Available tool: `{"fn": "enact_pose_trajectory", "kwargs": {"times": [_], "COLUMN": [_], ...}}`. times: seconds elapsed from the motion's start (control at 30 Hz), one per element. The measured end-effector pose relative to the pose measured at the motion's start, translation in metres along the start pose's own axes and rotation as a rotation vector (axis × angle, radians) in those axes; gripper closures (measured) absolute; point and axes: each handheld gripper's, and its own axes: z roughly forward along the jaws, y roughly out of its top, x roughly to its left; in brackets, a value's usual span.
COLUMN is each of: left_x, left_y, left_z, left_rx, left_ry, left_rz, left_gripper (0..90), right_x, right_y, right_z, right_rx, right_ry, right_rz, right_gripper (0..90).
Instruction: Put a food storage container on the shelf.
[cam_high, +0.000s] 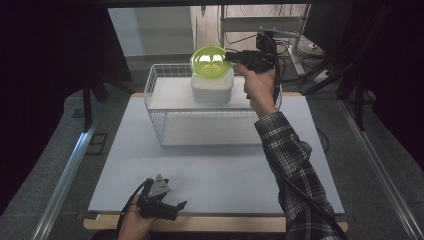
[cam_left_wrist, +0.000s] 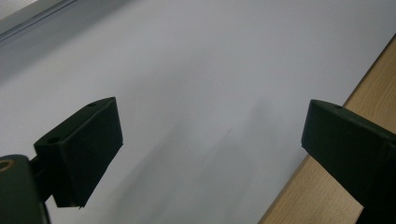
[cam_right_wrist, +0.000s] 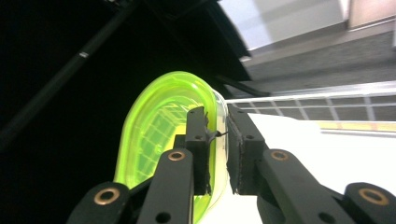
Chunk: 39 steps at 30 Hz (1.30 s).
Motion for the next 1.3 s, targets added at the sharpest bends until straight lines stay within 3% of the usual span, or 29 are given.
{"fn": "enact_pose_trajectory", "kwargs": {"times": [0.13, 0.33, 0.47, 0.6, 0.8, 1.0, 1.3], "left_x": [0.0, 0.0, 0.0, 0.0, 0.0, 0.0, 0.004], "left_y": [0.0, 0.0, 0.0, 0.0, 0.0, 0.0, 0.0], "left_z": [0.001, 0.001, 0.002, 0.002, 0.001, 0.001, -0.004], "left_rx": [0.004, 0.006, 0.008, 0.007, 0.007, 0.005, -0.063], "left_ry": [-0.001, -0.002, -0.004, -0.003, -0.004, -0.006, -0.056], "left_rz": [0.003, 0.003, 0.002, 0.002, 0.0, -0.002, -0.051], "left_gripper": [5.2, 5.2, 5.2, 5.2, 5.2, 5.1, 3.5], "right_x": [0.003, 0.002, -0.001, 0.0, 0.002, 0.0, -0.001], "right_y": [0.003, 0.004, 0.003, 0.003, 0.004, 0.001, -0.012], "right_z": [0.003, 0.007, 0.009, 0.008, 0.005, 0.001, -0.008], "right_rx": [0.01, 0.018, 0.016, 0.011, -0.001, 0.011, 0.021], "right_ry": [-0.071, -0.107, -0.105, -0.096, -0.077, -0.018, 0.036], "right_rz": [-0.041, -0.064, -0.057, -0.057, -0.082, -0.121, -0.202], "right_gripper": [75.9, 71.7, 70.7, 66.6, 49.5, 30.9, 16.9]}}
